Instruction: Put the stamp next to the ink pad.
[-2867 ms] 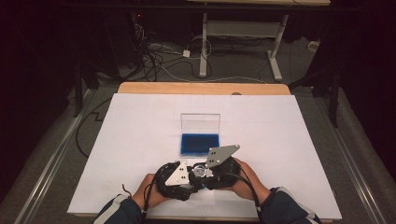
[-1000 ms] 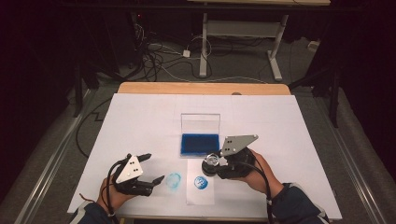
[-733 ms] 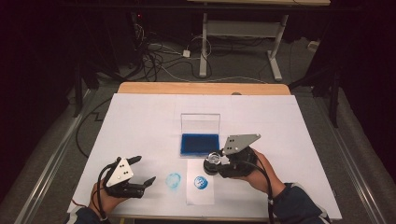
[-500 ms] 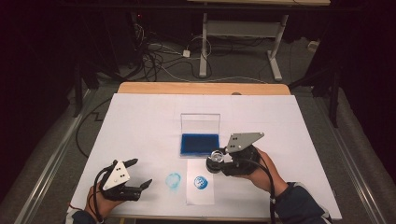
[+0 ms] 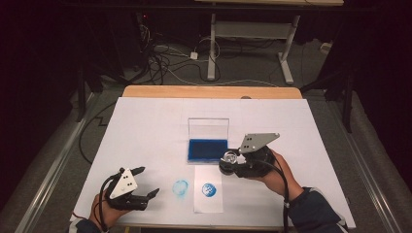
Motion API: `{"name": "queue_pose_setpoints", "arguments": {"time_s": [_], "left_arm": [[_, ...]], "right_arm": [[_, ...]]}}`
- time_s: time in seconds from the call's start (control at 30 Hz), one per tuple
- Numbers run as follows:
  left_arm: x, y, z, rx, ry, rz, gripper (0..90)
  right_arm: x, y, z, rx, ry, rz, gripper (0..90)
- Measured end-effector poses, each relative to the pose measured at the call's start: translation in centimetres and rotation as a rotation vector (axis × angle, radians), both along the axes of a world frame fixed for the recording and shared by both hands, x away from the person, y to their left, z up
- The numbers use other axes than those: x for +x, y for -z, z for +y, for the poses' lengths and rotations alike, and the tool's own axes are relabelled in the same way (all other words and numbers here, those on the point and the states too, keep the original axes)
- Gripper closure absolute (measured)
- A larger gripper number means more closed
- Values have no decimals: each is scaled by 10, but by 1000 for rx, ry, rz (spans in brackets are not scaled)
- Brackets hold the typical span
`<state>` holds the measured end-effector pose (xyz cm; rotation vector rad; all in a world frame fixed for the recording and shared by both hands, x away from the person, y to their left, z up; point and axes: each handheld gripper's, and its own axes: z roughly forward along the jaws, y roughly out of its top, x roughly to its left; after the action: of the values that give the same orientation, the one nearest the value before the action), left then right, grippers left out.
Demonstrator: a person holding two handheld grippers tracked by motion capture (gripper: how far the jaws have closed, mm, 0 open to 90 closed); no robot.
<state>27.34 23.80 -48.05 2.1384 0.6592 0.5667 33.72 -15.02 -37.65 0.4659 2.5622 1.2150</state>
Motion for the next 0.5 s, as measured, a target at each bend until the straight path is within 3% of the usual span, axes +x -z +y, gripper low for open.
{"name": "queue_pose_setpoints", "arguments": {"time_s": [0.3, 0.5], "left_arm": [[-1, 0, -1, -10, 5, 2, 148], [-2, 0, -1, -6, 6, 5, 148]], "right_arm": [[14, -6, -13, -8, 45, 3, 561], [28, -7, -19, -50, 88, -1, 561]]}}
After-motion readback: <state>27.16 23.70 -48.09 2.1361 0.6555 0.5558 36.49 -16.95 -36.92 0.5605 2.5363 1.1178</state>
